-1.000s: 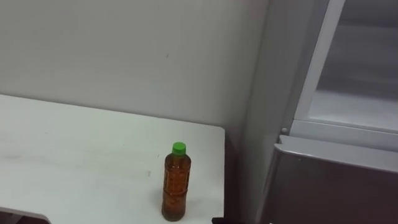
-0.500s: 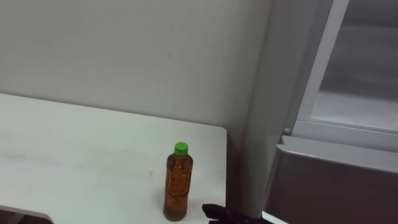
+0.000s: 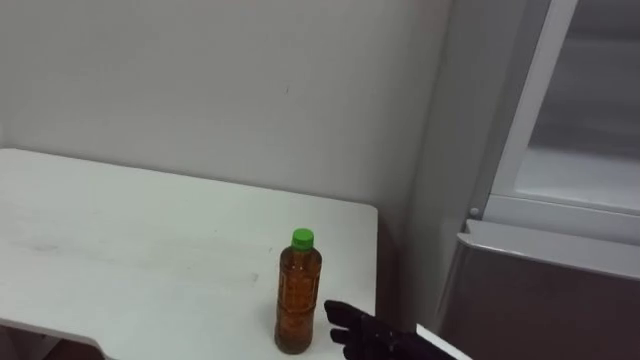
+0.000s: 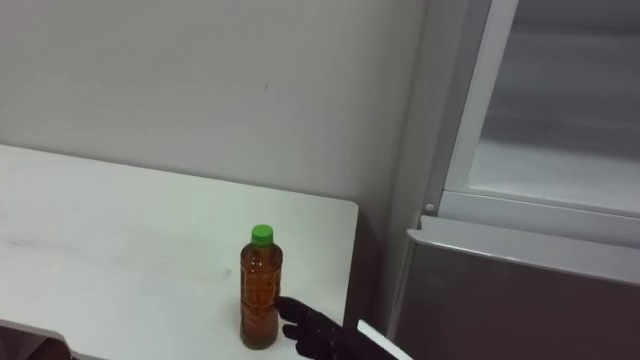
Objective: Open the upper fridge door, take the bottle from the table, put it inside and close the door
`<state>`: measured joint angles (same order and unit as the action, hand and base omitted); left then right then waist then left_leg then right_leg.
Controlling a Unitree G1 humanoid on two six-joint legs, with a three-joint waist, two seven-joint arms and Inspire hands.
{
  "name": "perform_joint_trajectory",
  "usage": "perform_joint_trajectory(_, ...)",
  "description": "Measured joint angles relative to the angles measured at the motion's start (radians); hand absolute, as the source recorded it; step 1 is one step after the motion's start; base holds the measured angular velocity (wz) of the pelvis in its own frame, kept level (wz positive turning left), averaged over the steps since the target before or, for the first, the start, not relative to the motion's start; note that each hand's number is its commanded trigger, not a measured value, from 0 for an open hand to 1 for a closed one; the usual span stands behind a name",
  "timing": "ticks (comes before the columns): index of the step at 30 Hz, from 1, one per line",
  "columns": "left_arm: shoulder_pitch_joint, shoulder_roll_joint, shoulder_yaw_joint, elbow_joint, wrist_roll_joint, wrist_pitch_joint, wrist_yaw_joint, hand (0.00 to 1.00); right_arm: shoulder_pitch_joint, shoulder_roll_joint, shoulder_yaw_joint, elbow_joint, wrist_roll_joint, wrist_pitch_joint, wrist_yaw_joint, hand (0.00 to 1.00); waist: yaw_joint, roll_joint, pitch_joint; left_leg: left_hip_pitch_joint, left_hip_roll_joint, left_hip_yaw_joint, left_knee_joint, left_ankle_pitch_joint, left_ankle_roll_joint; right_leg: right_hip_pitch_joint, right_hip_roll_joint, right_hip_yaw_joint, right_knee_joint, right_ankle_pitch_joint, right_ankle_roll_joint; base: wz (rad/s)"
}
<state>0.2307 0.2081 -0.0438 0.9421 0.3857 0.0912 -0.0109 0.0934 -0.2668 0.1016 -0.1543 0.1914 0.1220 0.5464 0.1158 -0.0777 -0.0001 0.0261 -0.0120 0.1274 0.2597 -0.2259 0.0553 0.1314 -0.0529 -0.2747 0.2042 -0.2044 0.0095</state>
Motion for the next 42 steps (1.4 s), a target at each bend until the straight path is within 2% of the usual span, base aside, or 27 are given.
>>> perform_joint_trajectory(3, -0.003, 0.001, -0.005, 0.0, 0.0, 0.001, 0.004, 0.0, -0.007, 0.0, 0.015, 0.064, 0.002, 0.0, -0.066, 0.0, 0.0, 0.0, 0.0006, -0.006, -0.001, 0.0, 0.0, 0.002, 0.001, -0.006, -0.001, -0.001, 0.001, 0.0, 0.0, 0.0)
perform_joint_trajectory(6, -0.005, 0.001, -0.015, 0.0, 0.0, 0.005, 0.009, 0.0, -0.059, 0.0, 0.032, 0.12, 0.011, 0.0, -0.136, 0.0, 0.001, -0.011, 0.0079, -0.011, -0.001, -0.002, 0.0, 0.003, 0.0, -0.009, 0.0, -0.014, -0.001, 0.0, 0.0, 0.02)
perform_joint_trajectory(9, -0.002, 0.0, -0.021, 0.009, 0.0, 0.012, 0.009, 0.0, -0.094, 0.009, 0.036, 0.153, 0.045, -0.005, -0.188, 0.0, 0.002, -0.018, 0.0083, -0.017, -0.001, -0.011, 0.001, 0.004, 0.0, -0.01, -0.001, -0.034, -0.003, 0.0, 0.0, 0.09)
perform_joint_trajectory(13, 0.006, -0.001, -0.025, 0.009, 0.0, 0.017, 0.009, 0.0, -0.097, 0.011, 0.045, 0.167, 0.05, -0.015, -0.245, 0.0, 0.003, -0.017, 0.0081, -0.041, -0.002, -0.026, 0.009, 0.004, 0.0, -0.025, 0.0, -0.043, -0.003, 0.002, 0.003, 0.12)
perform_joint_trajectory(16, 0.007, -0.01, -0.03, 0.016, -0.003, 0.021, 0.01, 0.0, -0.119, 0.024, 0.053, 0.203, 0.056, -0.02, -0.284, 0.0, 0.002, -0.008, 0.0108, -0.052, -0.002, -0.027, 0.015, 0.004, 0.0, -0.032, 0.0, -0.045, -0.003, 0.002, 0.003, 0.02)
perform_joint_trajectory(20, 0.006, -0.033, -0.038, 0.026, -0.005, 0.026, 0.019, 0.0, -0.13, 0.032, 0.054, 0.222, 0.056, -0.026, -0.328, 0.0, 0.003, 0.015, 0.0034, -0.067, -0.002, -0.032, 0.018, 0.005, 0.0, -0.045, -0.002, -0.052, -0.001, 0.003, 0.002, 0.02)
perform_joint_trajectory(23, 0.005, -0.045, -0.038, 0.044, -0.007, 0.028, 0.019, 0.0, -0.148, 0.033, 0.069, 0.258, 0.058, -0.041, -0.356, 0.0, 0.002, 0.029, 0.0038, -0.07, -0.003, -0.035, 0.017, 0.007, -0.001, -0.045, -0.002, -0.057, -0.001, 0.003, 0.002, 0.0)
perform_joint_trajectory(30, -0.024, -0.052, -0.051, 0.044, -0.067, 0.03, 0.024, 0.0, -0.226, 0.04, 0.1, 0.355, 0.087, -0.05, -0.426, 0.0, 0.002, 0.037, 0.0064, -0.101, -0.01, -0.058, 0.012, 0.025, 0.001, -0.068, -0.008, -0.087, -0.001, 0.004, 0.0, 0.12)
perform_joint_trajectory(32, -0.036, -0.054, -0.064, 0.048, -0.082, 0.03, 0.026, 0.0, -0.251, 0.042, 0.113, 0.38, 0.087, -0.069, -0.45, 0.0, 0.002, 0.038, 0.006, -0.109, -0.015, -0.065, 0.007, 0.034, 0.002, -0.08, -0.012, -0.088, 0.0, 0.005, -0.001, 0.09)
perform_joint_trajectory(34, -0.054, -0.054, -0.081, 0.065, -0.092, 0.03, 0.029, 0.0, -0.258, 0.042, 0.116, 0.38, 0.089, -0.069, -0.466, 0.0, 0.002, 0.044, 0.0101, -0.117, -0.02, -0.075, 0.002, 0.042, 0.004, -0.084, -0.014, -0.094, 0.0, 0.005, -0.001, 0.15)
perform_joint_trajectory(38, -0.064, -0.056, -0.081, 0.082, -0.1, 0.03, 0.031, 0.0, -0.287, 0.079, 0.116, 0.397, 0.092, -0.069, -0.524, 0.0, 0.011, 0.043, 0.0112, -0.123, -0.022, -0.075, -0.009, 0.052, 0.004, -0.098, -0.017, -0.095, 0.003, 0.007, -0.004, 0.02)
perform_joint_trajectory(42, -0.059, -0.063, -0.082, 0.082, -0.1, 0.03, 0.043, 0.0, -0.329, 0.085, 0.117, 0.421, 0.073, -0.069, -0.571, 0.0, 0.025, 0.044, 0.0118, -0.128, -0.021, -0.076, -0.006, 0.052, 0.004, -0.098, -0.016, -0.103, 0.001, 0.007, -0.005, 0.0)
